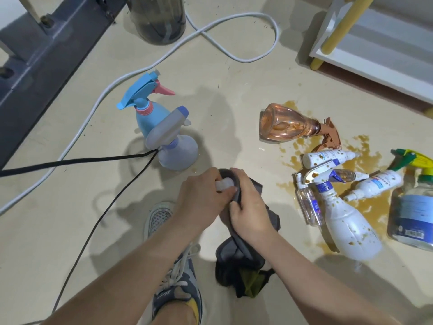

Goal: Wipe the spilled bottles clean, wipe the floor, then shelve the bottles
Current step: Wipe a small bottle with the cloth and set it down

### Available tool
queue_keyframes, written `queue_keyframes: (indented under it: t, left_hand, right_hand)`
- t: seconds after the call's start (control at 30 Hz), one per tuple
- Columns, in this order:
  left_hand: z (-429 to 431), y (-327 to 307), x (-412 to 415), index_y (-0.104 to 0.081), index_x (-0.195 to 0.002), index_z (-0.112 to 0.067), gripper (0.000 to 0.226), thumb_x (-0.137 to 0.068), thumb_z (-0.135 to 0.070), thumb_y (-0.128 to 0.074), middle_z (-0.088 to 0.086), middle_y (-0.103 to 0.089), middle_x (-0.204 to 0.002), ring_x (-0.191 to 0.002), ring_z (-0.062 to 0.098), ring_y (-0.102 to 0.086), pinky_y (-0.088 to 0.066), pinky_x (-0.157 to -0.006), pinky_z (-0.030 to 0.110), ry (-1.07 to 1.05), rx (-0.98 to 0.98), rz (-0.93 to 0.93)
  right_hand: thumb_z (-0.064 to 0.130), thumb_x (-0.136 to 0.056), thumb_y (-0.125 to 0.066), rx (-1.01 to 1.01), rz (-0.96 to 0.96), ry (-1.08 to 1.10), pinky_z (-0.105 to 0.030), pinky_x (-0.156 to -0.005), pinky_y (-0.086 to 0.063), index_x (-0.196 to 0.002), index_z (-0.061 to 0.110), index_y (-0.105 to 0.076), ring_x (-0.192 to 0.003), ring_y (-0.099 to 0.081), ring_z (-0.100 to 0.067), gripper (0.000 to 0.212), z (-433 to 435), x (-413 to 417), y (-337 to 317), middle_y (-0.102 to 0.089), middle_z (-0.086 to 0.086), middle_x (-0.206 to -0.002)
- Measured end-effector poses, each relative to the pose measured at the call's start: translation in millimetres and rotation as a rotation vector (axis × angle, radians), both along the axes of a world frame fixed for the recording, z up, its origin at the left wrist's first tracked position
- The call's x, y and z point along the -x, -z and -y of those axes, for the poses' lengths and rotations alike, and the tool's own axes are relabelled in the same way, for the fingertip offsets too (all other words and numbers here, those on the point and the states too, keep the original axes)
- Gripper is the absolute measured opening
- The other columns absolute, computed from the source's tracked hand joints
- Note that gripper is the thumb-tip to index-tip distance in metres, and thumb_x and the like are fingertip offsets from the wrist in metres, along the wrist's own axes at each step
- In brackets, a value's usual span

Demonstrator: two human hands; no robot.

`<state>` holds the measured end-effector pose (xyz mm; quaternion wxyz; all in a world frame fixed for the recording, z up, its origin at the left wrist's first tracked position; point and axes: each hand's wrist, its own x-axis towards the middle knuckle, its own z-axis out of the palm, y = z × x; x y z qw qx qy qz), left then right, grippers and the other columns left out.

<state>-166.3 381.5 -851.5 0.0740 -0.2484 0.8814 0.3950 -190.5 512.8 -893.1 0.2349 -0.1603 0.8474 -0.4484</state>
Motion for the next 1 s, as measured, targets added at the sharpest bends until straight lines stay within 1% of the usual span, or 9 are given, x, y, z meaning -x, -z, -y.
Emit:
queue_keyframes:
  t: [0.17,0.27,0.4,0.53,0.63,0.73,0.83,0.9,1.0]
  left_hand:
    - [-6.5,6.0,-5.2,-0.062,-0.083,-0.026,0.015,-0.076,-0.034,-0.072,-0.010,-0.060,-0.068,-0.069,0.015,-0.058,-0.048,-0.068,0.033,0.026,-0.040,-0.054]
    - [-9.2,16.5,1.5,-0.065,-0.103,-0.033,0.032,-0.073,-0.026,-0.075,-0.010,-0.060,-0.085,-0.080,0.010,-0.058,-0.048,-0.076,0.029,0.104,-0.122,-0.049]
    - [-10.6,14.4,14.5,-0.067,-0.104,-0.022,0.032,-0.074,-0.026,-0.078,0.001,-0.061,-0.097,-0.093,0.021,-0.058,-0.042,-0.077,0.030,0.209,-0.120,0.035]
    - [-13.0,-25.7,28.9,-0.062,-0.107,-0.022,0.033,-0.081,-0.042,-0.068,-0.004,-0.067,-0.093,-0.085,0.021,-0.059,-0.045,-0.075,0.033,0.235,-0.267,0.030]
    - [-14.2,-85.2,47.6,-0.058,-0.105,-0.017,0.031,-0.089,-0.042,-0.064,-0.005,-0.063,-0.088,-0.080,0.014,-0.057,-0.043,-0.072,0.023,0.354,-0.260,-0.047]
    - [-19.0,-174.2,60.6,-0.055,-0.106,-0.029,0.026,-0.089,-0.046,-0.062,-0.019,-0.058,-0.091,-0.085,0.005,-0.057,-0.045,-0.073,0.018,0.537,-0.143,0.012]
    - [-33.7,-259.4,54.3,-0.064,-0.103,-0.022,0.039,-0.080,-0.053,-0.068,-0.002,-0.066,-0.091,-0.084,0.020,-0.062,-0.051,-0.076,0.034,0.623,0.103,0.043]
    - [-50.2,-311.8,39.0,-0.069,-0.089,-0.018,0.034,-0.077,-0.050,-0.070,0.005,-0.066,-0.074,-0.066,0.022,-0.061,-0.050,-0.060,0.030,0.644,0.206,0.010]
    - [-84.6,-376.6,11.0,-0.067,-0.070,-0.023,0.025,-0.076,-0.047,-0.070,0.001,-0.051,-0.054,-0.047,0.018,-0.045,-0.037,-0.045,0.023,0.684,0.314,-0.063]
  right_hand:
    - [-0.008,-0.080,-0.046,0.017,0.119,0.067,-0.025,-0.101,-0.042,-0.140,0.018,-0.042,-0.114,-0.054,-0.008,0.065,-12.9,0.5,-2.0,-0.057,0.004,-0.127]
    - [-0.006,-0.086,-0.052,-0.006,0.384,0.218,-0.027,-0.091,-0.050,-0.130,0.027,-0.055,-0.104,-0.063,-0.009,0.056,-17.3,15.5,-8.7,-0.067,0.010,-0.114]
    - [-0.016,-0.079,-0.045,0.210,0.729,0.531,-0.046,-0.088,-0.057,-0.115,0.017,-0.068,-0.094,-0.070,-0.031,0.054,-13.1,19.1,-32.3,-0.075,-0.011,-0.100]
    - [-0.019,-0.079,-0.038,0.440,0.795,0.652,-0.053,-0.093,-0.051,-0.116,0.011,-0.067,-0.095,-0.065,-0.040,0.056,-33.2,28.2,-82.6,-0.070,-0.024,-0.109]
    - [-0.019,-0.082,-0.040,0.566,0.553,0.649,-0.047,-0.095,-0.052,-0.119,0.020,-0.067,-0.104,-0.067,-0.033,0.060,-50.0,28.4,-146.7,-0.073,-0.012,-0.111]
    - [-0.014,-0.082,-0.052,0.442,0.012,0.585,-0.033,-0.102,-0.049,-0.107,0.040,-0.066,-0.111,-0.062,-0.006,0.061,-64.4,15.1,-219.3,-0.066,0.007,-0.117]
    - [-0.015,-0.078,-0.057,0.279,-0.555,0.395,-0.014,-0.101,-0.040,-0.125,0.018,-0.064,-0.112,-0.052,0.002,0.059,-81.5,-1.3,-278.9,-0.056,-0.001,-0.122]
    - [-0.013,-0.078,-0.057,0.126,-0.767,0.219,-0.019,-0.104,-0.039,-0.133,0.006,-0.057,-0.118,-0.052,-0.014,0.059,-93.5,-8.0,-303.2,-0.054,-0.009,-0.128]
    - [-0.001,-0.083,-0.058,-0.070,-0.810,0.026,-0.040,-0.107,-0.038,-0.138,0.007,-0.048,-0.123,-0.049,-0.026,0.057,-113.0,-19.0,-332.1,-0.052,-0.009,-0.134]
